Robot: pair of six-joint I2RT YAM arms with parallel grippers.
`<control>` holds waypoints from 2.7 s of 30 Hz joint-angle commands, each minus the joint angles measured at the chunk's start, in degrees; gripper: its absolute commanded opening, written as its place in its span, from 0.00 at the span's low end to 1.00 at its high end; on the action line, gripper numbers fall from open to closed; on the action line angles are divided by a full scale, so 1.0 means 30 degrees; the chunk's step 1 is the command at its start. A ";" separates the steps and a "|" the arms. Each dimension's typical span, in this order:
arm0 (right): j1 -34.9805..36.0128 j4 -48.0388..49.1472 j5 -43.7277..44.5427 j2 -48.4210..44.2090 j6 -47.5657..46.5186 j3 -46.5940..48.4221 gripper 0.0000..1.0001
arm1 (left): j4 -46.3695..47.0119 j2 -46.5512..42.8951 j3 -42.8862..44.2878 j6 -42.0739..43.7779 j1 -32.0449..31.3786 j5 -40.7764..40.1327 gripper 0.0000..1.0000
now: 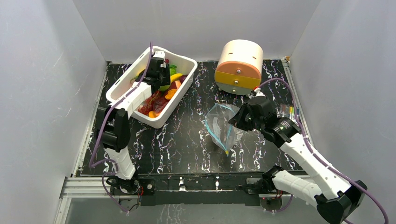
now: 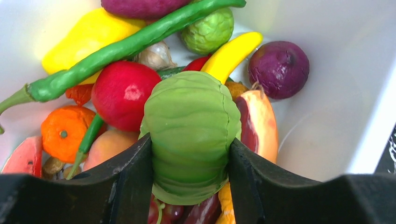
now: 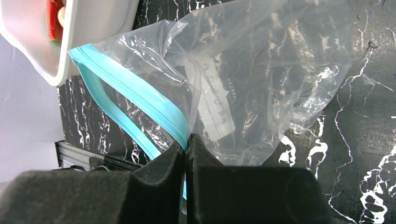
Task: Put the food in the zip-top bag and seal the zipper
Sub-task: Pick up the fake vegetable from the bin, then place the fake vegetable in the zipper food storage bag.
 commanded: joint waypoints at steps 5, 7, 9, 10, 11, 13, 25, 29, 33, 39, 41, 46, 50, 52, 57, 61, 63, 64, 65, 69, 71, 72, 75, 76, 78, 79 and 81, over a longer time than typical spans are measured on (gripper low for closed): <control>0.0046 0.0173 -0.0101 -0.1431 0.0652 0.0319 0.00 | -0.2435 -0.3684 -0.0316 0.0735 0.0051 0.2580 0.43; 0.0038 0.0023 -0.0055 -0.1633 0.0721 0.0355 0.00 | -0.3739 -0.3867 0.0268 0.0725 0.0059 0.2865 0.42; 0.0039 -0.0407 0.0114 -0.1736 0.1204 0.0488 0.00 | -0.4238 -0.4450 0.0254 0.0641 0.0017 0.3253 0.41; 0.0045 -0.0567 0.0118 -0.1775 0.1443 0.0553 0.00 | -0.4250 -0.4698 0.0081 0.0483 0.0029 0.3496 0.40; 0.0038 -0.0649 0.0075 -0.1783 0.1561 0.0543 0.00 | -0.4248 -0.5214 -0.0098 0.0357 0.0034 0.3823 0.40; 0.0049 -0.0666 0.0054 -0.1812 0.1596 0.0508 0.00 | -0.4414 -0.5918 -0.0405 0.0153 0.0027 0.4529 0.39; 0.0050 0.0497 0.0068 -0.1424 0.1489 0.0619 0.00 | -0.5672 -0.8993 -0.0466 -0.2879 -0.0015 1.0546 0.32; 0.0050 0.0994 0.0478 -0.0800 0.1550 0.0888 0.00 | -0.5792 -0.8884 -0.0237 -0.3553 -0.0006 1.3365 0.31; 0.0035 0.1159 0.0825 -0.0247 0.1734 0.0896 0.00 | -0.6153 -0.8854 -0.0103 -0.4076 -0.0052 1.5882 0.32; 0.0028 0.1791 0.1104 0.0238 0.1588 0.0726 0.00 | -0.5573 -0.9107 -0.1123 -0.4618 -0.0308 1.8585 0.33; 0.0050 0.1837 0.0934 0.0535 0.1630 0.0849 0.00 | -0.5044 -0.9858 -0.1696 -0.5181 -0.0515 1.9058 0.33; 0.0026 0.2498 0.0294 0.1019 0.1693 0.0817 0.00 | -0.1143 -1.1188 -0.4083 -0.8075 -0.1346 2.0251 0.31; 0.0052 0.2727 0.0046 0.1555 0.1844 0.1204 0.00 | 0.1651 -1.1700 -0.5541 -1.0445 -0.2781 2.0229 0.28; 0.0031 0.2608 -0.0008 0.1831 0.1898 0.1414 0.00 | 0.2323 -1.1465 -0.5691 -1.0832 -0.3762 2.0027 0.29; 0.0042 0.2913 -0.0782 0.1617 0.2493 0.1473 0.00 | 0.2691 -1.0617 -0.5907 -1.0997 -0.5532 1.9718 0.28; 0.0041 0.3182 -0.1126 0.1033 0.3192 0.1605 0.00 | 0.2779 -1.0677 -0.6620 -1.0735 -0.5887 1.8751 0.28; 0.0046 0.3755 -0.1645 0.0734 0.3219 0.1547 0.00 | 0.2804 -1.0560 -0.6926 -1.0360 -0.5938 1.8384 0.27; 0.0031 0.4209 -0.2152 0.0599 0.3197 0.1462 0.00 | 0.2940 -1.0459 -0.7185 -1.0234 -0.5978 1.8149 0.26; 0.0025 0.4511 -0.2534 0.0465 0.3212 0.1425 0.00 | 0.2858 -1.0281 -0.7338 -1.0215 -0.5997 1.7871 0.26; 0.0035 0.4719 -0.3145 0.0329 0.3271 0.1610 0.00 | 0.1698 -0.9665 -0.7215 -0.9469 -0.6159 1.6744 0.26; 0.0051 0.4998 -0.3637 0.0340 0.3285 0.1601 0.00 | 0.1476 -0.9681 -0.7319 -0.9168 -0.6232 1.5993 0.25; 0.0046 0.5243 -0.4038 0.0382 0.3260 0.1545 0.00 | 0.1445 -0.9682 -0.7326 -0.9071 -0.6253 1.5712 0.25; 0.0025 0.5413 -0.5000 0.0648 0.2982 0.1571 0.00 | 0.1197 -0.9495 -0.7122 -0.8739 -0.6365 1.5130 0.22; 0.0036 0.5434 -0.5212 0.0688 0.2823 0.1556 0.00 | 0.0912 -0.9355 -0.6953 -0.8643 -0.6405 1.4908 0.21; 0.0031 0.5521 -0.5517 0.0705 0.2549 0.1530 0.00 | 0.0411 -0.9274 -0.6664 -0.8468 -0.6509 1.4492 0.21; 0.0036 0.5558 -0.5584 0.0684 0.2494 0.1500 0.00 | 0.0250 -0.9272 -0.6596 -0.8353 -0.6565 1.4327 0.21; 0.0040 0.5740 -0.5623 0.0536 0.2573 0.1399 0.00 | 0.0032 -0.8853 -0.6561 -0.8097 -0.6646 1.4074 0.21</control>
